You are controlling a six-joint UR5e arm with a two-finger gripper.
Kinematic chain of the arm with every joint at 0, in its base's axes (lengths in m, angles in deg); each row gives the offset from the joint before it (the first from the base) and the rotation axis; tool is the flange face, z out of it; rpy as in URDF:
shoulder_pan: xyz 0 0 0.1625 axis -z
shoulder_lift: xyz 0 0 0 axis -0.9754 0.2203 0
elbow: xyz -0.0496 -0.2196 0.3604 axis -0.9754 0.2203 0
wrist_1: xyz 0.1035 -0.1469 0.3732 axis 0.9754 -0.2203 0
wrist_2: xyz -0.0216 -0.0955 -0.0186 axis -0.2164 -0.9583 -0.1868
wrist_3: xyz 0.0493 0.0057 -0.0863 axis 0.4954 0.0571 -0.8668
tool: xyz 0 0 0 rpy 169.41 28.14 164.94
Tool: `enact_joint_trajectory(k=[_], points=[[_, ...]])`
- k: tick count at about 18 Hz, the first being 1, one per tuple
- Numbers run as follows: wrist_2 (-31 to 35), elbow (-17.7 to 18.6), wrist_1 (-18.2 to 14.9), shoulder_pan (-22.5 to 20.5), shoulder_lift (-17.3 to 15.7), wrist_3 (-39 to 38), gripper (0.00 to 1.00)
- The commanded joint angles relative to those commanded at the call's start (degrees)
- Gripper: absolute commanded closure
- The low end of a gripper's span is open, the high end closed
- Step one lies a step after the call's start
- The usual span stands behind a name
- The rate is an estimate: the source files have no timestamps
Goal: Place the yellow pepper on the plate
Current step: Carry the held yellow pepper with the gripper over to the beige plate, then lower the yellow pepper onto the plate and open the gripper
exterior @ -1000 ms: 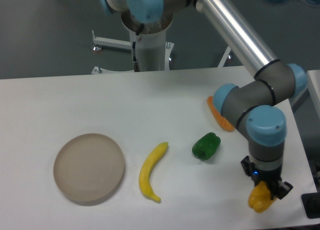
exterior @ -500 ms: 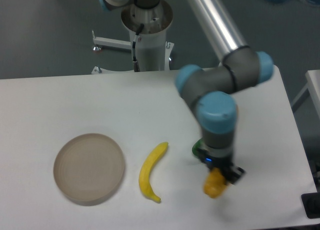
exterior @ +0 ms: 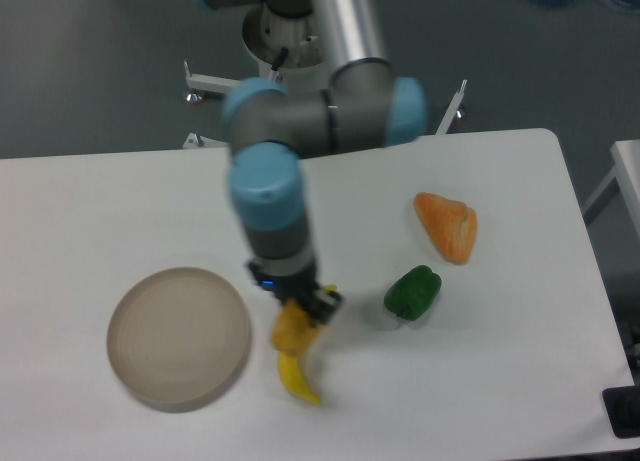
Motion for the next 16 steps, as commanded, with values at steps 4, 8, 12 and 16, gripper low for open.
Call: enact_joint_trajectory(k=[4, 8, 12, 16], points=[[0.0, 1.2, 0.3, 3.7, 0.7, -5.7, 0.62], [-0.2, 1.3, 0.4, 5.7, 2.9, -8.7, 0.61], [-0.3, 1.3, 0.4, 6.4, 4.5, -9.1, 0.60], [-0.2, 1.5, 0.4, 6.5, 5.0, -9.1, 0.58]])
